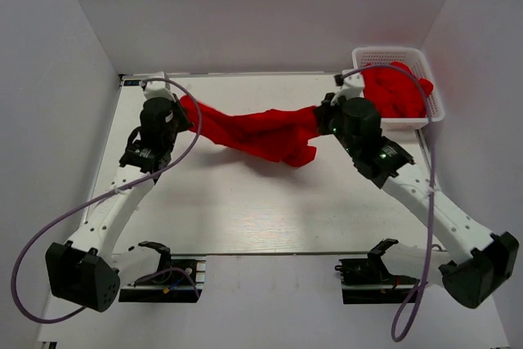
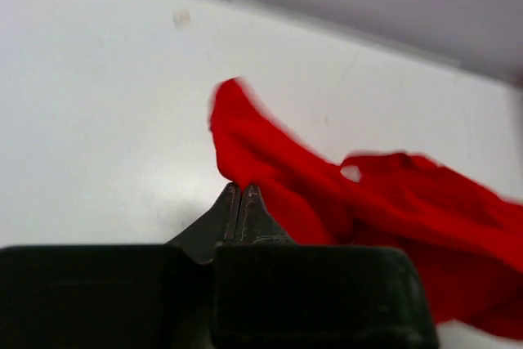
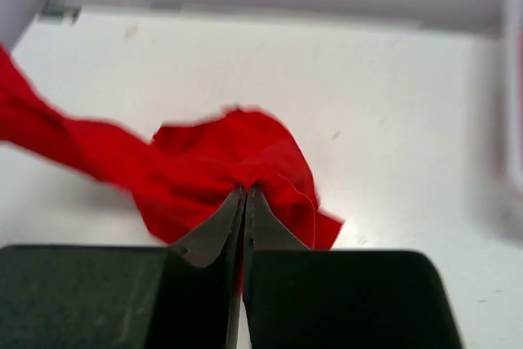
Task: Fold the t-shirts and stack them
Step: Flatten out the tshirt
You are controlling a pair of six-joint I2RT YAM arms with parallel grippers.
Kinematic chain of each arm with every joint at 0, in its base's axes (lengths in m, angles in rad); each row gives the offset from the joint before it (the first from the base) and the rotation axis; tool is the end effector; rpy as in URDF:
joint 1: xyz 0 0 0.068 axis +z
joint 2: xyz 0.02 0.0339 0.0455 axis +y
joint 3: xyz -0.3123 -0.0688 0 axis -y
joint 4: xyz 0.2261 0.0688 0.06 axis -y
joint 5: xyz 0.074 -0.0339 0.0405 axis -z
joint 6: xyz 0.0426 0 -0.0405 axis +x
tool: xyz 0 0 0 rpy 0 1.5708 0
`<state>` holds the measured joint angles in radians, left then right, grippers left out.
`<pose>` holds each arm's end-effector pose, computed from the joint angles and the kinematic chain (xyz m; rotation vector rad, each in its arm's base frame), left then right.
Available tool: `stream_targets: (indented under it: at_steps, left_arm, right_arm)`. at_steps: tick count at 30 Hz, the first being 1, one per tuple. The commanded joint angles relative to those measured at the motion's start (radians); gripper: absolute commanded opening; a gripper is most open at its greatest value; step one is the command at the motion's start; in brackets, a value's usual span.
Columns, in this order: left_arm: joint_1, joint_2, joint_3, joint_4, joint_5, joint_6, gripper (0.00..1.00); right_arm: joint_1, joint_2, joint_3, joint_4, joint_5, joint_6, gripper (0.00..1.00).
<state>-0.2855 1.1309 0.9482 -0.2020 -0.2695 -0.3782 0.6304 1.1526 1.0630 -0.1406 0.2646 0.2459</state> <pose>0.2209 -0.0530 0.3708 -0.2665 1.9267 -0.1770 0.1971 0.1300 0.4121 -0.1575 1.8028 0.3884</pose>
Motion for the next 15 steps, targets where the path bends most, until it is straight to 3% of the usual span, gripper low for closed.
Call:
stream_targets:
  at_steps: [1, 7, 15]
  left_arm:
    - [-0.003, -0.065, 0.107, 0.041, -0.109, 0.077, 0.00]
    - [-0.003, -0.129, 0.254, 0.131, -0.057, 0.194, 0.00]
    - [-0.003, -0.244, 0.398, 0.196, 0.032, 0.321, 0.00]
  right_arm:
    - [-0.006, -0.074, 0.101, -0.007, 0.287, -0.057, 0.00]
    - [-0.009, -0.149, 0.237, 0.120, 0.331, -0.241, 0.00]
    - [-0.003, -0.179, 0.501, 0.086, 0.249, -0.454, 0.00]
